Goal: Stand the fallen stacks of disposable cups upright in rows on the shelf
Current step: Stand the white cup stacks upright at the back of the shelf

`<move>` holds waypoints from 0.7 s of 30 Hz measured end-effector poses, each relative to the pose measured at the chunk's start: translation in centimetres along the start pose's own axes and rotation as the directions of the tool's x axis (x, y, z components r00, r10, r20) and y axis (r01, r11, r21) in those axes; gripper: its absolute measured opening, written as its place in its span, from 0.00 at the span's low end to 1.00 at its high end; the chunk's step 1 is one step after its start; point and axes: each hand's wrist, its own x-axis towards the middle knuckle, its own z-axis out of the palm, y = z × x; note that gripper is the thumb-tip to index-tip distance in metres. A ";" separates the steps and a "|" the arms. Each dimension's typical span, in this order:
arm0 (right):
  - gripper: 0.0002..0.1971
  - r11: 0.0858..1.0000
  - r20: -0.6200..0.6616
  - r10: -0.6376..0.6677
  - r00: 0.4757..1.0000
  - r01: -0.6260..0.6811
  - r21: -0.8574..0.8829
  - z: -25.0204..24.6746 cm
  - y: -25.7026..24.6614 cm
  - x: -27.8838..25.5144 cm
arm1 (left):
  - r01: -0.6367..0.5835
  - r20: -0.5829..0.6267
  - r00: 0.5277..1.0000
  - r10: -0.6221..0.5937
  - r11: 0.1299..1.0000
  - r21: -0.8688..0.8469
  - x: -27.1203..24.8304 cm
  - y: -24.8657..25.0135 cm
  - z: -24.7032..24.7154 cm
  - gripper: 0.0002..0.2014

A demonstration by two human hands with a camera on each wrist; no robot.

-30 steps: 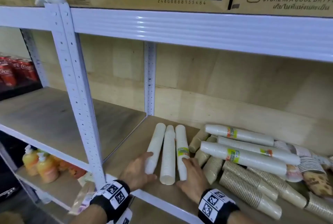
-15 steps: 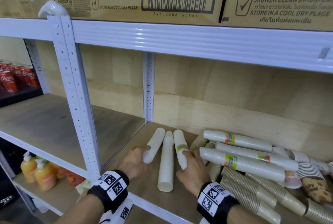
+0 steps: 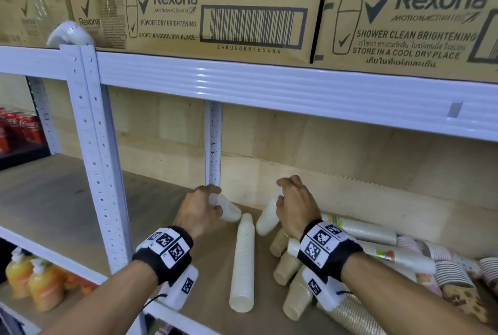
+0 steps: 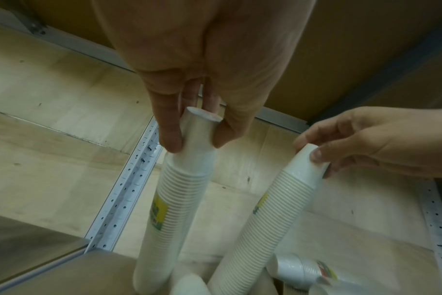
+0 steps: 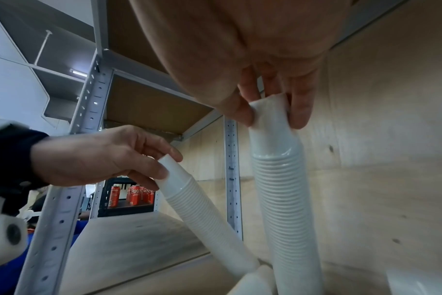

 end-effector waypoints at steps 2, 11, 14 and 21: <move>0.21 1.000 -0.024 -0.029 0.999 0.029 -0.012 -0.6 -0.4 1.2 | -0.029 -0.025 0.999 0.028 0.999 -0.022 0.9 0.4 -0.4 0.18; 0.22 0.979 -0.085 -0.198 0.977 0.201 0.038 -1.8 -4.4 6.2 | -0.065 -0.090 0.994 0.060 0.996 -0.055 6.4 1.2 -3.4 0.18; 0.21 0.975 -0.056 -0.208 0.977 0.211 0.067 -1.0 -5.8 7.8 | -0.067 -0.088 0.994 0.061 0.996 -0.060 7.8 1.2 -4.8 0.20; 0.21 0.974 0.124 -0.212 0.969 0.200 0.106 2.4 -7.5 10.5 | -0.054 -0.057 0.997 0.049 0.995 -0.079 10.1 0.7 -6.4 0.21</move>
